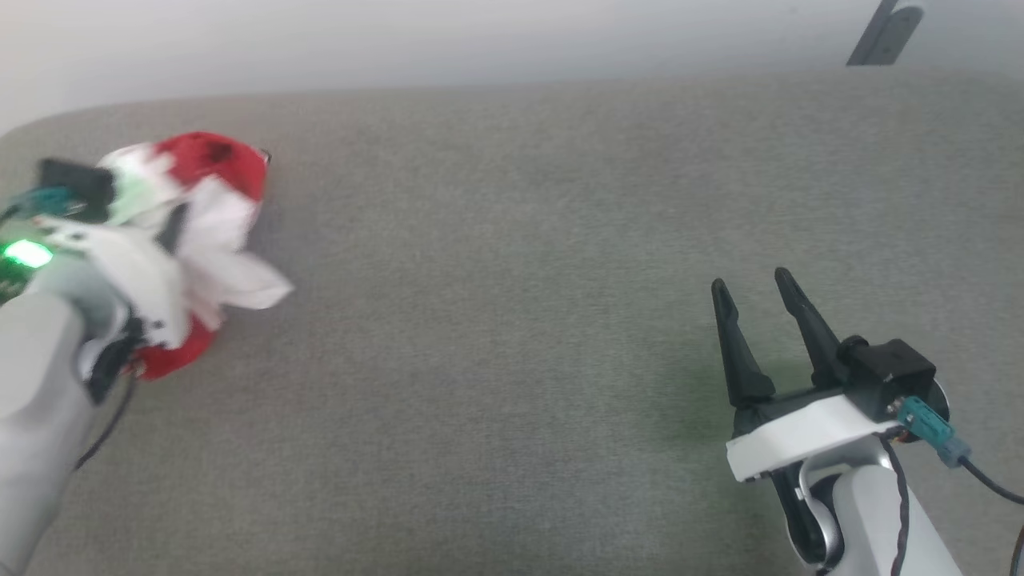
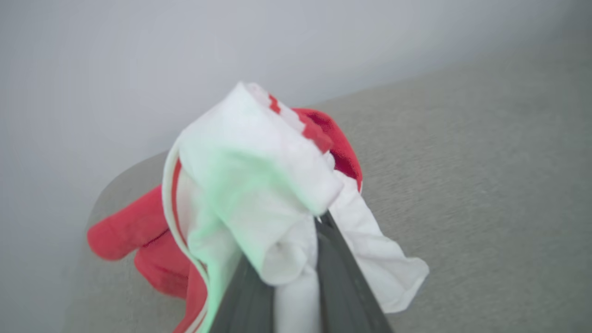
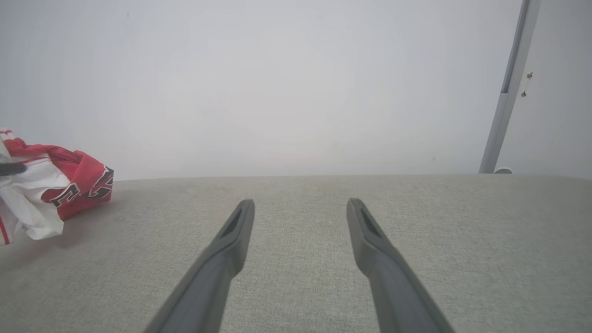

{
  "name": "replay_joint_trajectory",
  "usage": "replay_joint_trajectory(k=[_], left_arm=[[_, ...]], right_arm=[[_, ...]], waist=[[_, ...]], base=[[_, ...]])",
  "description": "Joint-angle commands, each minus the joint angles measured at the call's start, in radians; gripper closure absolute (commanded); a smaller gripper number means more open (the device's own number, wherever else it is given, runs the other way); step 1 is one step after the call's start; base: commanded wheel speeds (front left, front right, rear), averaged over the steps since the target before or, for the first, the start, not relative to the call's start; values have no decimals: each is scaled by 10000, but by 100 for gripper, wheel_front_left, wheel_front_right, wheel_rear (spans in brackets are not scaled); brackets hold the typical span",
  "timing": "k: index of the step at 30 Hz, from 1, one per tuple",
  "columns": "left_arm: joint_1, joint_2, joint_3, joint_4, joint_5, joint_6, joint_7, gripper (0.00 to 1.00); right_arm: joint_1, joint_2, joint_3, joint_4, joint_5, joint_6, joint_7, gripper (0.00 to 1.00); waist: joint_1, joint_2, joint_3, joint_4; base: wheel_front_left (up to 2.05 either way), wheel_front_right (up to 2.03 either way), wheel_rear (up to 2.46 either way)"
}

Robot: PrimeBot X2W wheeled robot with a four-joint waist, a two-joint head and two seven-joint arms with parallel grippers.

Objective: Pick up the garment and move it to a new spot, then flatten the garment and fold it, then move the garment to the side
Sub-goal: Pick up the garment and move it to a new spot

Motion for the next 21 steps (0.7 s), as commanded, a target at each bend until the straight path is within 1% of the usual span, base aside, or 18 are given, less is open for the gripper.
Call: replay_joint_trajectory(k=[1, 6, 7, 8, 12, 13, 16, 21], left_arm=[[-256, -33, -418, -805, -246, -11, 113, 100], [-541, -5, -1238, -2872, -891, -11, 479, 100], [-541, -5, -1238, -2872, -891, -11, 479, 100], [-597, -20, -1375, -3254, -1026, -11, 600, 100], [-886, -143, -1861, -4549, -1563, -11, 1145, 100], [-1042, -263, -2112, -4963, -1725, -11, 1456, 100], [-1210, -412, -2733, -5210, -1813, -11, 1974, 100], [-1540, -1050, -3634, -4958, -2267, -12, 2601, 100]], right_arm=[[182, 24, -32, -19, 181, -14, -33, 0], [361, 26, -90, -77, 421, -14, -33, 0], [361, 26, -90, -77, 421, -14, -33, 0], [398, 23, -107, -95, 472, -14, -33, 0], [407, 26, -110, -167, 741, -14, -33, 0], [358, 24, -96, -208, 912, -14, -33, 0], [213, 26, -98, -285, 1216, -12, -33, 0], [115, 30, -120, -350, 1746, -12, -33, 0]], waist=[[0, 0, -266, -194], [0, 0, -350, -726], [0, 0, -350, -726], [0, 0, -343, -858], [0, 0, -144, -1519], [0, 0, 18, -1921], [0, 0, 301, -2565], [0, 0, 857, -3644]], base=[[0, 0, 0], [0, 0, 0], [0, 0, 0], [0, 0, 0], [0, 0, 0], [0, 0, 0], [0, 0, 0], [0, 0, 0]])
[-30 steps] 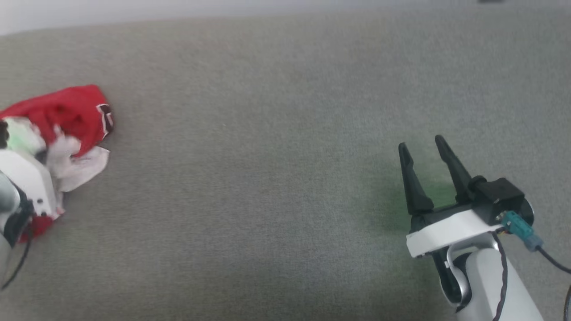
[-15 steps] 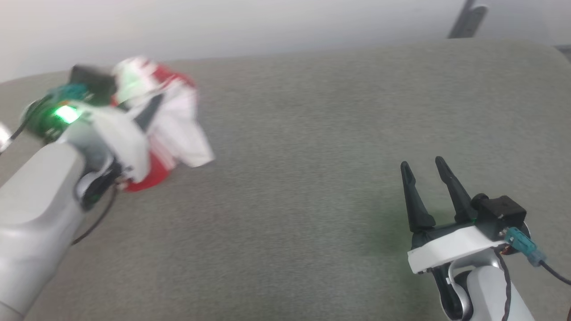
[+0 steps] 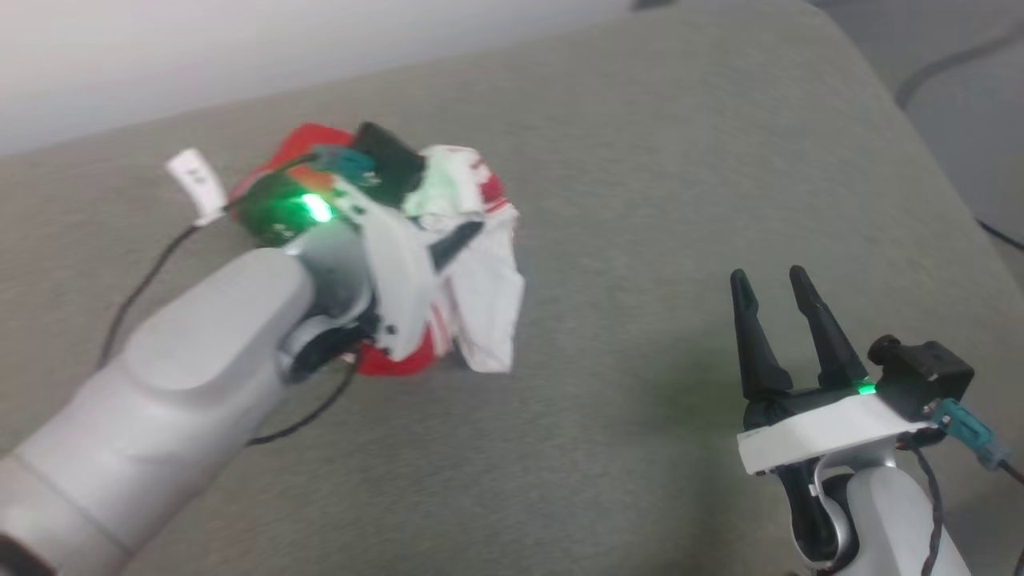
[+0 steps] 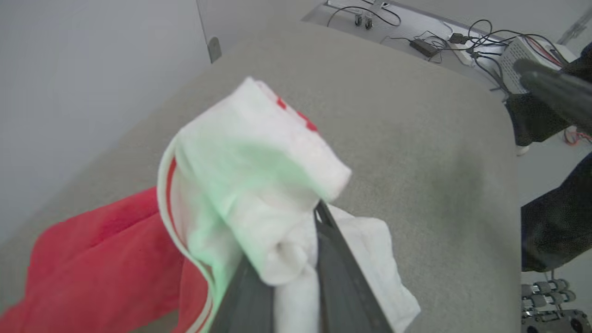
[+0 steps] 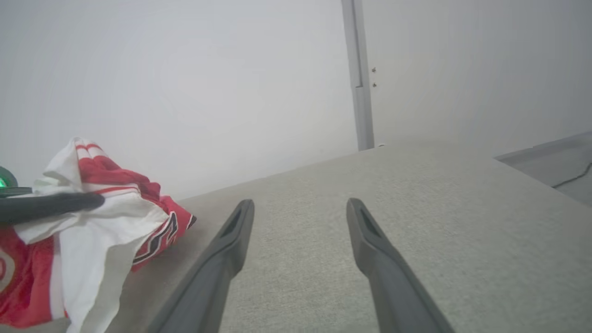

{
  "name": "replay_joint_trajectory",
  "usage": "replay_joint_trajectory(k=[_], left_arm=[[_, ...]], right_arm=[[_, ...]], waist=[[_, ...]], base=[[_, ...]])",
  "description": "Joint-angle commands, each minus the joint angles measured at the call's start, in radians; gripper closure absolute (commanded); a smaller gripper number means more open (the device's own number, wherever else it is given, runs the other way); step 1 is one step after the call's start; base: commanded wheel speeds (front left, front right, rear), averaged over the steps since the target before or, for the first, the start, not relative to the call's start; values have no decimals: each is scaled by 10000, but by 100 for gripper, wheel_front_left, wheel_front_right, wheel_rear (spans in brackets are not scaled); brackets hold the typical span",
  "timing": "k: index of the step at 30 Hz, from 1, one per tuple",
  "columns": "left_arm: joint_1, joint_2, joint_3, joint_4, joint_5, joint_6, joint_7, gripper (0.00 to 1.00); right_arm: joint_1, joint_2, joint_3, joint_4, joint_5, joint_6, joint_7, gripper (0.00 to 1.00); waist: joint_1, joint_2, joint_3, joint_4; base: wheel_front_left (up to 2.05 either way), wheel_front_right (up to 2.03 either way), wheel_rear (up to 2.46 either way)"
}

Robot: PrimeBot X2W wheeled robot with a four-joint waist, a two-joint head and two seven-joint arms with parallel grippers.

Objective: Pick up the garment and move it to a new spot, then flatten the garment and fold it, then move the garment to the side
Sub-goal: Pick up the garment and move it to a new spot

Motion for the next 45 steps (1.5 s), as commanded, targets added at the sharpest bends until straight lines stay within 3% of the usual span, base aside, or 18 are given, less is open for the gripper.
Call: replay_joint_trajectory(k=[1, 6, 12, 20, 28, 30, 31, 32, 33, 34, 38, 45], left_arm=[[-280, -171, -165, 155, -217, -12, 101, 100], [-804, -863, -646, 1007, -758, -12, 47, 100], [-1262, -1056, -1597, 2069, -808, -12, 123, 100], [-1216, -514, -2409, 3605, -371, 28, 1073, 100], [-64, 435, -2665, 3302, 1822, 48, 2826, 100], [-22, 556, -2675, 3273, 1996, 47, 2790, 95], [-5, 633, -2676, 3236, 2107, 47, 2668, 82], [-2, 683, -2675, 3220, 2130, 47, 2449, 55], [-81, 714, -2663, 3246, 2033, 47, 2198, 20], [-166, 729, -2638, 3253, 2001, 48, 1947, 0], [-582, 452, -2501, 3078, 2068, 57, 874, 0], [-1286, -658, -2358, 2870, 1305, 10, -1200, 0]], right_arm=[[-88, 28, -16, -51, 158, -10, -33, 0], [-177, 33, 87, -48, 748, -9, -33, 0], [-101, 38, -42, -94, 1235, -7, -33, 0], [-114, 29, -406, -338, 1658, -9, -33, 0], [-229, 28, -259, -328, 1780, -9, -33, 0], [-242, 28, -198, -315, 1778, -9, -33, 0], [-247, 26, -134, -301, 1759, -9, -33, 0], [-264, 28, -64, -272, 1721, -9, -33, 0], [-302, 28, 4, -255, 1671, -9, -33, 0], [-342, 26, 72, -227, 1614, -9, -33, 0], [-374, 23, 165, -133, 1320, -9, -33, 0], [-414, 20, 48, -121, 555, -9, -33, 0]], waist=[[0, 0, 658, -934], [0, 0, 1177, -1869], [0, 0, 1559, -2442], [0, 0, 1992, -2498], [0, 0, 2201, -2530], [0, 0, 2196, -2529], [0, 0, 2184, -2525], [0, 0, 2141, -2522], [0, 0, 2088, -2514], [0, 0, 2016, -2506], [0, 0, 1655, -2144], [0, 0, 1104, -808]], base=[[0, 0, 0], [0, 0, 0], [0, 0, 0], [0, 0, 0], [0, 0, 0], [0, 0, 0], [0, 0, 0], [0, 0, 0], [0, 0, 0], [0, 0, 0], [0, 0, 0], [0, 0, 0]])
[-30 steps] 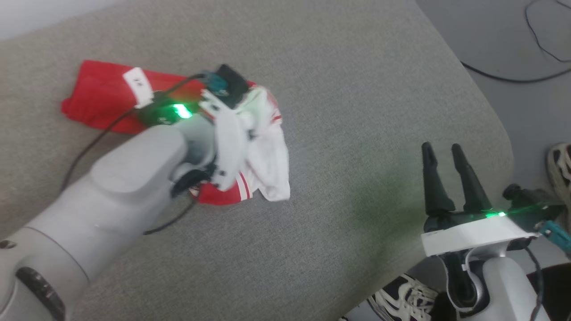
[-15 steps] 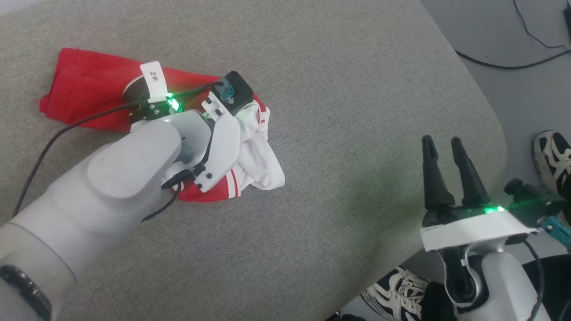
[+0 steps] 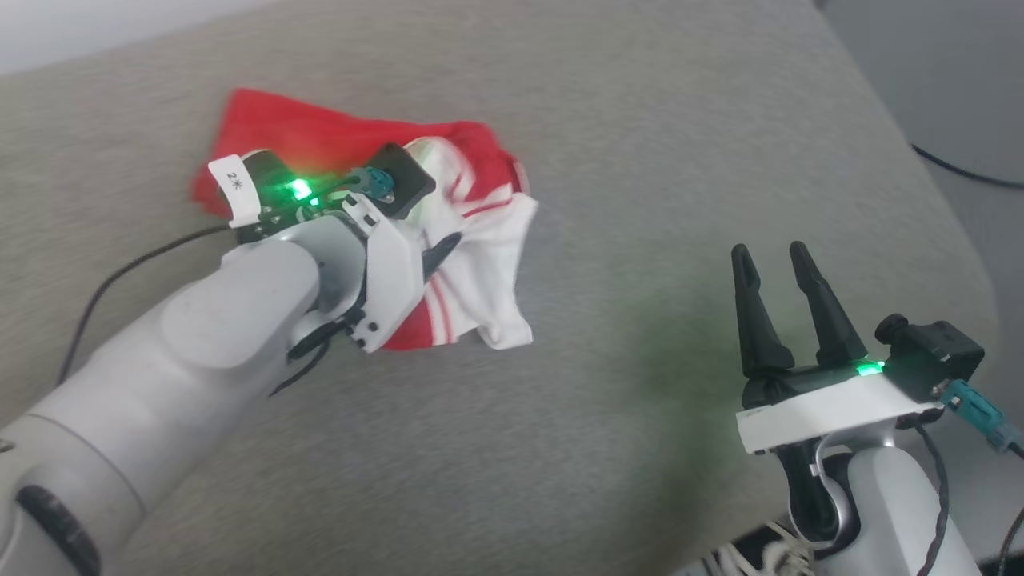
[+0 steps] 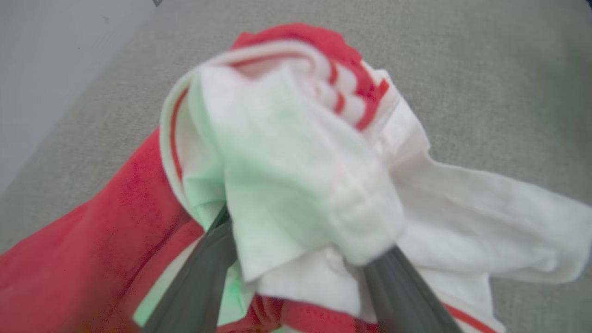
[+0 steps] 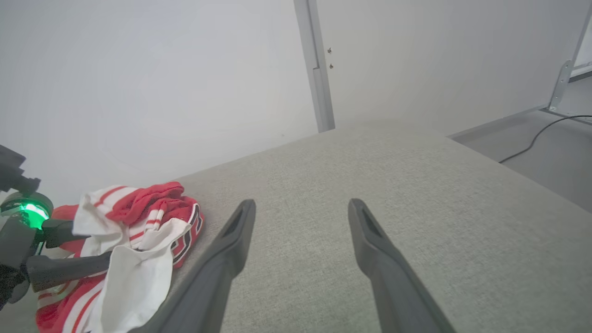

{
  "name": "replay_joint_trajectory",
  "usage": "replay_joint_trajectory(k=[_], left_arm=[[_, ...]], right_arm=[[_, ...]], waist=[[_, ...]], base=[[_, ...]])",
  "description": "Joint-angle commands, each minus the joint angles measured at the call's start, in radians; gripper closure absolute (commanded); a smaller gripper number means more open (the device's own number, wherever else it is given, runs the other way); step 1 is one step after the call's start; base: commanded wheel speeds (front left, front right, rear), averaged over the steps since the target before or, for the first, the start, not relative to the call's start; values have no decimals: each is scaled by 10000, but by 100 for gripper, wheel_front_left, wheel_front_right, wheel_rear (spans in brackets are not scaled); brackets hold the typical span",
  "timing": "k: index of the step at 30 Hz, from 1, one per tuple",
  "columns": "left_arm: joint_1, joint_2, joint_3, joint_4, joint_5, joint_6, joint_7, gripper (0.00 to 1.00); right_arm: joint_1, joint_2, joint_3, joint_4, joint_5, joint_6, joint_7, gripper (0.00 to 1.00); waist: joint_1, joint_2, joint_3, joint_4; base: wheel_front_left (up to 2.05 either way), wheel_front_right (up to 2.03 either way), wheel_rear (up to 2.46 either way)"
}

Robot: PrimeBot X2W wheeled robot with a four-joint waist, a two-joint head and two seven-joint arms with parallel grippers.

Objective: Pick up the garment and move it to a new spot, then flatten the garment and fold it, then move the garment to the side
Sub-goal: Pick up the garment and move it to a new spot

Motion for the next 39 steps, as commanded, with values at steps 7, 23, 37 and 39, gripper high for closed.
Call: replay_joint_trajectory(k=[7, 23, 37, 39], left_arm=[[505, -570, 209, 365, -866, 37, -1758, 0], [3631, -799, 2293, 1664, -1690, 296, -3410, 0], [7710, -674, 7464, -166, 319, 995, -3417, 0], [8565, -835, 8433, -678, 1071, 1092, -3416, 0]], right_arm=[[133, 7, -194, 80, -877, -5, -33, 0], [1070, -288, -1704, 306, -2647, -10, -33, 0], [2423, -590, -2941, 235, -2755, -10, -33, 0], [2641, -546, -3107, 208, -2759, -10, -33, 0]], waist=[[0, 0, -840, 1825], [0, 0, -2273, 4840], [0, 0, -3252, 6444], [0, 0, -3427, 6611]], base=[[0, 0, 0], [0, 0, 0], [0, 0, 0], [0, 0, 0]])
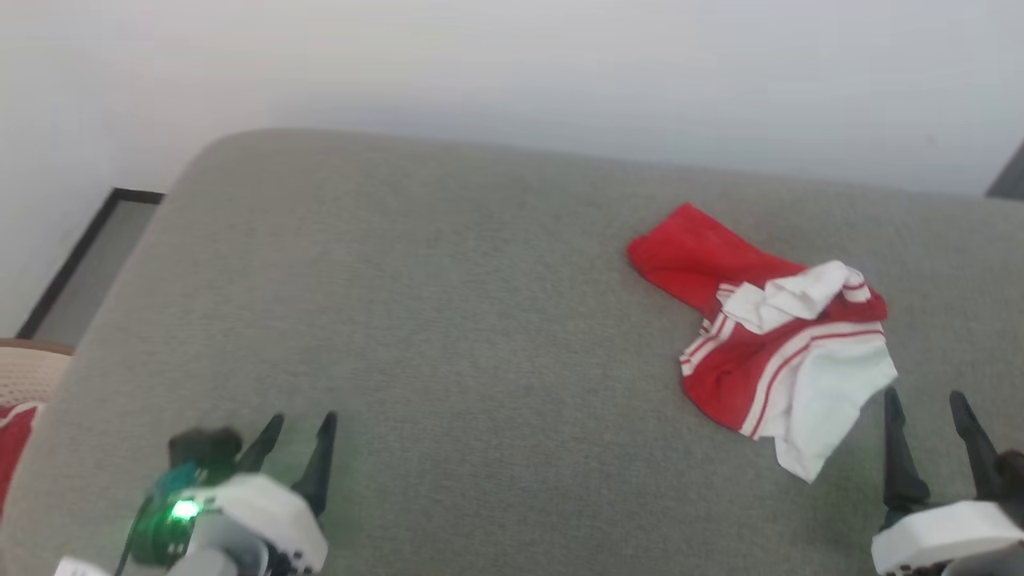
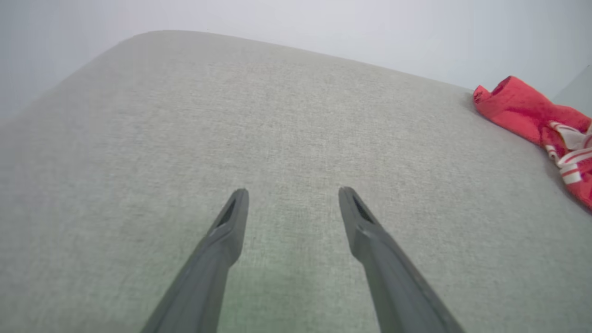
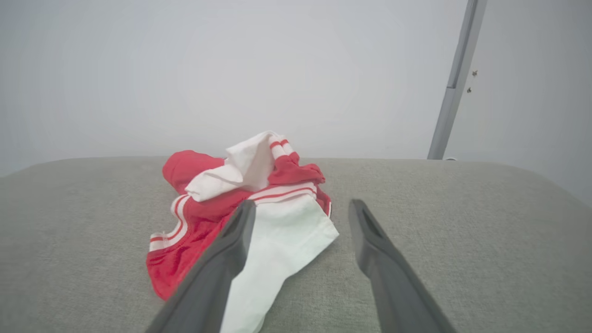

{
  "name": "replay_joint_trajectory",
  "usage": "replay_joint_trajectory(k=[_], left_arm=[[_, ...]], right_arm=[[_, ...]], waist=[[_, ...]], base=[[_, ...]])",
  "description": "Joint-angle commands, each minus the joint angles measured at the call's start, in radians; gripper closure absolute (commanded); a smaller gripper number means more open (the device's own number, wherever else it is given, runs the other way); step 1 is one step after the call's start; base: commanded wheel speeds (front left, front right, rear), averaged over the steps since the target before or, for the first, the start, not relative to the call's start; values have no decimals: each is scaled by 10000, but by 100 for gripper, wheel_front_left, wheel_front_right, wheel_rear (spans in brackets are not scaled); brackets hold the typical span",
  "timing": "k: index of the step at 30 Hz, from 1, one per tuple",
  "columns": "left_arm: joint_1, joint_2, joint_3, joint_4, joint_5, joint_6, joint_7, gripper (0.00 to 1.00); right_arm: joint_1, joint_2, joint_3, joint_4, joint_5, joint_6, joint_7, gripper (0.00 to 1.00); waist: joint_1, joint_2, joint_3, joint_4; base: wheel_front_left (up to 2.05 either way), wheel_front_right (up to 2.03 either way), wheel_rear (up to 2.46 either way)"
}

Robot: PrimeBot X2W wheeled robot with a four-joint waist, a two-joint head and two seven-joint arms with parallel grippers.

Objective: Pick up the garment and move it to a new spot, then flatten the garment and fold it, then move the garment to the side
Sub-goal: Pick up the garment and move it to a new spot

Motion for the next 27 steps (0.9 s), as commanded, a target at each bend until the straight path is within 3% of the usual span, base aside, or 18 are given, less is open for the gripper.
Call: replay_joint_trajectory(k=[1, 8, 14, 20, 27], left_arm=[[415, -71, 386, -270, 442, 82, -40, 0], [2293, -343, 2698, -2102, 2597, 75, -42, 0], [3431, -912, 4192, -4079, 4389, -453, -40, 0], [3720, -1399, 4845, -5168, 5198, -907, -41, 0], [3877, -1677, 4918, -5105, 5576, -1004, -41, 0]], right_arm=[[212, 24, -51, -28, -4, -14, -33, 0], [698, 66, -200, -85, 18, -14, -33, 0], [860, 138, -283, -355, 60, -14, -33, 0], [819, 278, -281, -740, 134, -14, -33, 0], [894, 350, -71, -639, 28, -14, -33, 0]], waist=[[0, 0, -254, 223], [0, 0, -609, 267], [0, 0, -729, 98], [0, 0, -726, -61], [0, 0, -693, -161]], base=[[0, 0, 0], [0, 0, 0], [0, 0, 0], [0, 0, 0], [0, 0, 0]])
